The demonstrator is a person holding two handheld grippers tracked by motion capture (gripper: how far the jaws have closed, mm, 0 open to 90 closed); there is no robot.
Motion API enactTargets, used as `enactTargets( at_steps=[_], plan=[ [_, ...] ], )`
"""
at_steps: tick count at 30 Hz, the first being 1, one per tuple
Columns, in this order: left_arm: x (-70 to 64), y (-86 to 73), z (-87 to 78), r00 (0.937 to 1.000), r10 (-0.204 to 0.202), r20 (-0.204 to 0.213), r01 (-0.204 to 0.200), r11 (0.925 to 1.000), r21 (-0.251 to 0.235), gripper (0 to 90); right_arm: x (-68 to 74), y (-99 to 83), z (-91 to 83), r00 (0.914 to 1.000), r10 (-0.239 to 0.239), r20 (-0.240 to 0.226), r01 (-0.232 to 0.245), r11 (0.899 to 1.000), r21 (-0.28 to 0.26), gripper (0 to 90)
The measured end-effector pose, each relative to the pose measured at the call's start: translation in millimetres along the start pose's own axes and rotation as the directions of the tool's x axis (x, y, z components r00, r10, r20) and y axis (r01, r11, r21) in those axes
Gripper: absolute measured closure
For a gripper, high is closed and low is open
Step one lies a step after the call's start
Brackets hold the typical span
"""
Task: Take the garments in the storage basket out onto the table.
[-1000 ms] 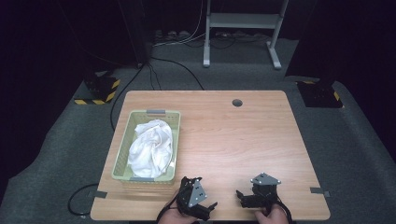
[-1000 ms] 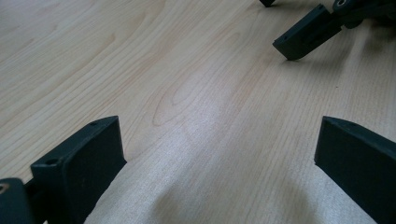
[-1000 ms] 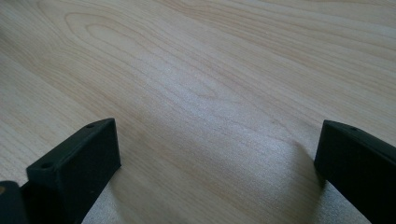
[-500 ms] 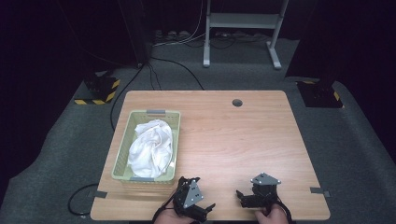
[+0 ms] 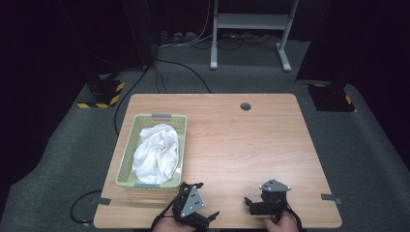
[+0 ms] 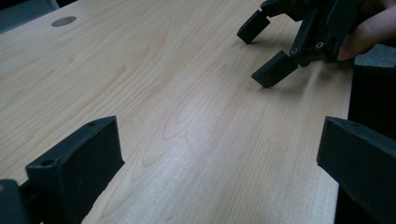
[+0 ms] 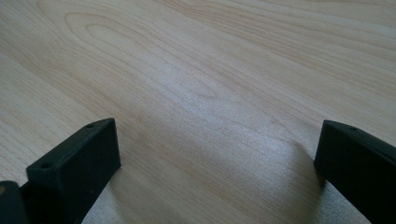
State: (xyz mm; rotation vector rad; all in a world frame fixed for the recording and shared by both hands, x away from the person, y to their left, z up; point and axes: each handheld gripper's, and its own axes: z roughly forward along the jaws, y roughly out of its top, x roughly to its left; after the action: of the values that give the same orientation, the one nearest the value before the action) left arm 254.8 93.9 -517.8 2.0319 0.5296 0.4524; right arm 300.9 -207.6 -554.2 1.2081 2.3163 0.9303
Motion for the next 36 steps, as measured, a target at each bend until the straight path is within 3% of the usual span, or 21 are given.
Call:
enactTargets(
  at_steps=[15, 36],
  plan=[
    [8.9, 6.3, -21.6, 0.9995, 0.010, -0.030, -0.011, 0.9996, -0.025, 0.4, 0.1, -0.2, -0.1, 1.0000, 0.000, 0.000, 0.000, 1.000, 0.002, 0.0],
    [25.0, 11.1, -49.2, 0.9966, -0.015, -0.081, 0.011, 0.9987, -0.050, 0.5, 0.1, -0.2, -0.1, 1.0000, 0.000, 0.000, 0.000, 1.000, 0.002, 0.0]
  ],
)
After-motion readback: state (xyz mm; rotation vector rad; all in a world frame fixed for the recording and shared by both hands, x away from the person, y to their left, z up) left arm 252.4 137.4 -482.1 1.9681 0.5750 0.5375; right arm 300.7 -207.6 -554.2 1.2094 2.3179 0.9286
